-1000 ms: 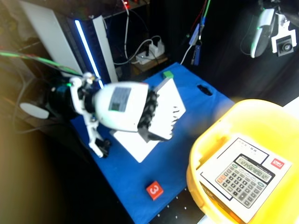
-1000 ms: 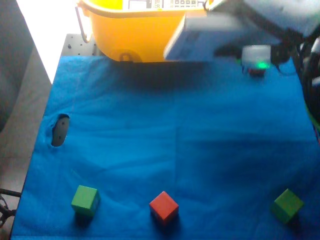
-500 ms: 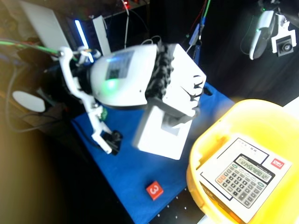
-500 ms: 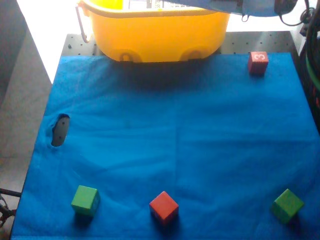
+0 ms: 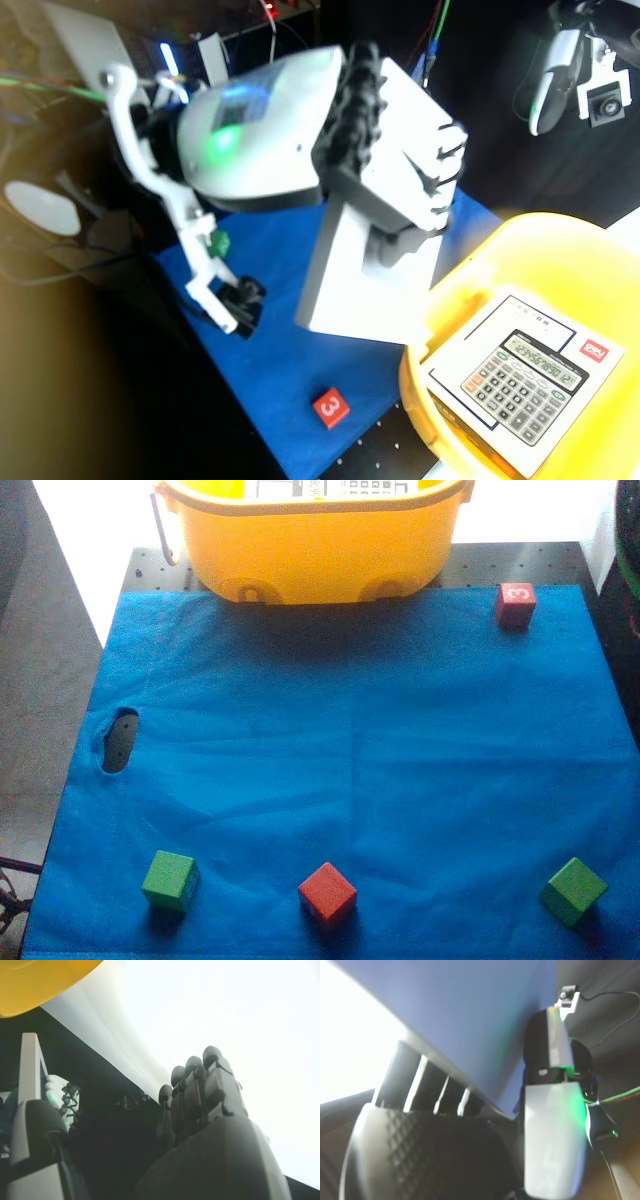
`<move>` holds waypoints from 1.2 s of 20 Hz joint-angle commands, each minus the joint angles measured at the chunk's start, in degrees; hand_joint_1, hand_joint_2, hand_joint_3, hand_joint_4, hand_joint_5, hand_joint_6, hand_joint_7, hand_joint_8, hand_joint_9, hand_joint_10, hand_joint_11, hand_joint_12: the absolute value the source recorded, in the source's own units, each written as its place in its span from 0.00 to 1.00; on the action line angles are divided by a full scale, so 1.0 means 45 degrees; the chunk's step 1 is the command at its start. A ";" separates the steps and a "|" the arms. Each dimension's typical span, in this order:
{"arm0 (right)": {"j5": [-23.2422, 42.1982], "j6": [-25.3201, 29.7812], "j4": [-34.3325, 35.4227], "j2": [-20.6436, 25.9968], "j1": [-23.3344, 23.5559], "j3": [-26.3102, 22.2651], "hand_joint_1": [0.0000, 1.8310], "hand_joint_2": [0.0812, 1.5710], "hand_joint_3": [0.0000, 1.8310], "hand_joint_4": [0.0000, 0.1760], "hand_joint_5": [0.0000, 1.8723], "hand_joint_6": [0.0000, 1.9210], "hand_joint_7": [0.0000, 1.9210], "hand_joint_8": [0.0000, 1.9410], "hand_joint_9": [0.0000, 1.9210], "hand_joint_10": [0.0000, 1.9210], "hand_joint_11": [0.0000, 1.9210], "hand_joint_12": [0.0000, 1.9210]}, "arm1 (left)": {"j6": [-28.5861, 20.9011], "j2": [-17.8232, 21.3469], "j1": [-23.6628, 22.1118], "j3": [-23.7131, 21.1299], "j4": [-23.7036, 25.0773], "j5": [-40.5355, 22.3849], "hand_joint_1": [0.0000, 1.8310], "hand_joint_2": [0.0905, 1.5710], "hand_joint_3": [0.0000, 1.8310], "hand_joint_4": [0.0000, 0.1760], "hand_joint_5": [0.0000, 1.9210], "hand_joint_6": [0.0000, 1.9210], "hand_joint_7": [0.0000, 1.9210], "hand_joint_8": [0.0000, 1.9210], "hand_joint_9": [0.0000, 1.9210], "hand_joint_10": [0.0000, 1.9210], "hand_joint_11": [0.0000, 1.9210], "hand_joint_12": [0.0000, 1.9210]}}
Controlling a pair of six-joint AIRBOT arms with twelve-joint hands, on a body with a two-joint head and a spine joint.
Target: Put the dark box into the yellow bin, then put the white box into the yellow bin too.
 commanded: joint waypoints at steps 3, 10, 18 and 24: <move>0.1095 -0.0081 -0.0292 -0.0346 0.0363 0.0197 0.69 0.64 0.00 0.00 0.59 0.34 0.64 0.37 0.71 0.14 0.53 0.65 | -0.0005 0.0010 -0.0094 -0.0131 -0.0530 -0.1334 0.53 0.50 0.00 0.72 0.10 0.00 0.15 0.00 0.09 0.00 0.00 0.05; 0.1085 -0.0082 -0.0914 -0.1448 0.0573 0.1151 0.69 0.64 0.00 0.00 0.59 0.34 0.65 0.34 0.69 0.16 0.54 0.62 | -0.0062 0.0044 -0.0193 -0.0411 -0.0508 -0.1804 0.52 0.50 0.00 0.76 0.12 0.00 0.12 0.00 0.07 0.00 0.01 0.04; 0.1076 -0.0082 -0.1046 -0.1603 0.0602 0.1562 0.70 0.63 0.00 0.00 0.59 0.34 0.67 0.31 0.66 0.32 0.52 0.70 | -0.0305 0.0452 -0.0952 -0.0947 -0.0695 -0.2828 0.47 0.48 0.00 0.81 0.08 0.00 0.07 0.00 0.03 0.00 0.01 0.05; 0.1072 -0.0083 -0.0956 -0.1677 0.0603 0.2127 0.69 0.65 0.00 0.00 0.57 0.41 0.64 0.35 0.67 0.24 0.51 0.70 | -0.0305 0.0791 -0.1474 -0.1581 -0.0828 -0.3625 0.45 0.50 0.00 0.87 0.04 0.00 0.08 0.00 0.01 0.00 0.00 0.00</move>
